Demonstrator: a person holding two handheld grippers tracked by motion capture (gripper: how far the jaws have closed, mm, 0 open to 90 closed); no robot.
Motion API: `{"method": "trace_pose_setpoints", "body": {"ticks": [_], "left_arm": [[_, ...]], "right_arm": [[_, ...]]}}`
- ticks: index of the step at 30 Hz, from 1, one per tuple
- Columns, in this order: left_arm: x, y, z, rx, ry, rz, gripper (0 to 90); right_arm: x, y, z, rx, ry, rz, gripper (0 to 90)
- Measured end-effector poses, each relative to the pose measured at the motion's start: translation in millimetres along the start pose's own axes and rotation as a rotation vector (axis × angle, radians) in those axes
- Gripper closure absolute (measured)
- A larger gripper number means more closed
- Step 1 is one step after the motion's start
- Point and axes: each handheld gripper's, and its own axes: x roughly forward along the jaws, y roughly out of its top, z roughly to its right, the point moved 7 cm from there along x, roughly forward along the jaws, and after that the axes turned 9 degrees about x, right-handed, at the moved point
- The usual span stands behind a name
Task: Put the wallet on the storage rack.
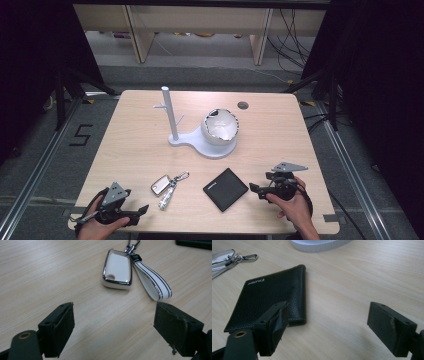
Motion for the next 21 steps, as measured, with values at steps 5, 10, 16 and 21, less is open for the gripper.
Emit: {"method": "trace_pose_setpoints", "body": {"ticks": [5, 10, 16, 21], "left_arm": [[1.9, 2.2, 3.8, 0.005, -0.009, 0.014, 17.0], [3.7, 6.1, 10.8, 0.027, -0.026, 0.029, 17.1], [9.5, 17.8, 25.5, 0.044, -0.070, 0.047, 18.3], [16.8, 29.9, 39.0, 0.050, -0.107, 0.069, 19.3]], "right_arm": [[1.4, 0.4, -1.3, -0.009, 0.016, 0.006, 19.1], [2.0, 1.0, -5.5, 0.019, 0.034, 0.000, 19.5], [2.8, 2.9, -5.9, 0.000, 0.053, -0.003, 20.8], [1.2, 3.8, -7.8, -0.002, 0.065, -0.009, 22.2]]}}
